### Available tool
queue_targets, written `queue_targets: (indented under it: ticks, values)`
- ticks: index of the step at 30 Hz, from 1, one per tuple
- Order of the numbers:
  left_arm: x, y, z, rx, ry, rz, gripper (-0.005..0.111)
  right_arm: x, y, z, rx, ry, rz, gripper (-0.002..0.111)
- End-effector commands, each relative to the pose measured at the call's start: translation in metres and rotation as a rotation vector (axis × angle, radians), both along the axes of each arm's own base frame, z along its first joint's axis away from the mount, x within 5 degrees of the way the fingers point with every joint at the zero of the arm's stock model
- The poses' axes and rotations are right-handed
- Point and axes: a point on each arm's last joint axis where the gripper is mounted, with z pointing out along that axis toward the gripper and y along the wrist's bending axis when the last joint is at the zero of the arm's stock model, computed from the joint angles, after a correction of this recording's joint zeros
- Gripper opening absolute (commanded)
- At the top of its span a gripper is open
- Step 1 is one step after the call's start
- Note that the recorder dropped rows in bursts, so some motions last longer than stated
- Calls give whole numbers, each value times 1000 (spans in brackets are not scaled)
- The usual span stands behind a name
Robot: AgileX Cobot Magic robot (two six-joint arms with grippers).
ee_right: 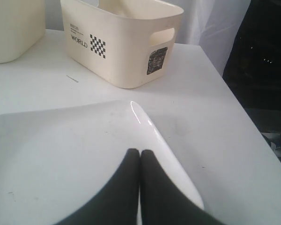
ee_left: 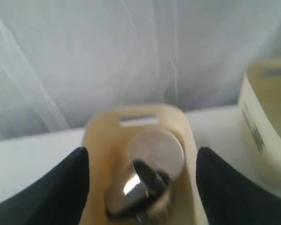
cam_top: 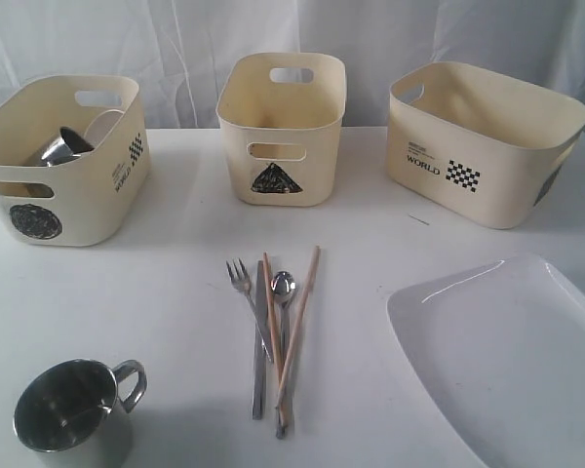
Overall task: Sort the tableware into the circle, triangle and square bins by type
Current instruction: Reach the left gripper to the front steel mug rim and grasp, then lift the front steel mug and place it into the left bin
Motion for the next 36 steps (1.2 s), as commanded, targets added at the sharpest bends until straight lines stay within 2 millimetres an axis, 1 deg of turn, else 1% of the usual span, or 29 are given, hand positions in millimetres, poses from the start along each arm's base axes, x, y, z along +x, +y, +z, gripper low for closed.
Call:
queue_targets:
  ticks: [1,4,6,7,9,11,14,15,16,17,18,19,20,21,23,26,27,28,29,30,31,34,35,36]
  values:
    - [-44,-8,-22,23,476,-132,68,0,0,0,-5,-7,3,0]
    - [-71,-9,-51,39,838,-210,68,0,0,0,-5,-7,3,0]
    - [-81,-9,-71,56,968,-252,68,0,0,0,-5,-7,3,0]
    - [-83,-9,-80,63,989,-266,68,0,0,0,-5,-7,3,0]
    - [-84,-10,-100,75,986,-296,68,0,0,0,-5,-7,3,0]
    - [-83,-11,-119,70,944,-317,68,0,0,0,-5,-7,3,0]
    - [-83,-17,-145,13,870,-337,68,0,0,0,-5,-7,3,0]
    - [-86,-22,-160,-78,845,-315,68,0,0,0,-5,-7,3,0]
    - [-89,-24,-168,-106,847,-316,68,0,0,0,-5,-7,3,0]
    - [-96,-28,-180,-143,841,-358,68,0,0,0,-5,-7,3,0]
    - [-99,-29,-184,-146,841,-382,68,0,0,0,-5,-7,3,0]
    - [-106,-31,-194,-142,845,-431,68,0,0,0,-5,-7,3,0]
    - [-109,-31,-197,-136,849,-444,68,0,0,0,-5,-7,3,0]
    - [-115,-30,-205,-112,853,-470,68,0,0,0,-5,-7,3,0]
    - [-121,-28,-217,-73,841,-470,68,0,0,0,-5,-7,3,0]
    - [-122,-23,-227,-40,804,-404,67,0,0,0,-5,-7,3,0]
    - [-121,-21,-230,-29,787,-381,60,0,0,0,-5,-7,3,0]
    - [-120,-20,-230,-27,776,-362,48,0,0,0,-5,-7,3,0]
    - [-119,-21,-229,-41,769,-353,24,0,0,0,-5,-7,3,0]
    - [-118,-22,-228,-56,769,-353,11,0,0,0,-5,-7,3,0]
    - [-118,-23,-226,-68,768,-356,2,0,0,0,-5,-7,3,0]
    - [-114,-25,-213,-76,747,-388,0,0,0,0,-5,-7,3,0]
    - [-109,-25,-202,-62,703,-396,0,0,0,0,-5,-7,3,0]
    - [-98,-25,-177,-36,600,-398,0,0,0,0,-5,-7,3,0]
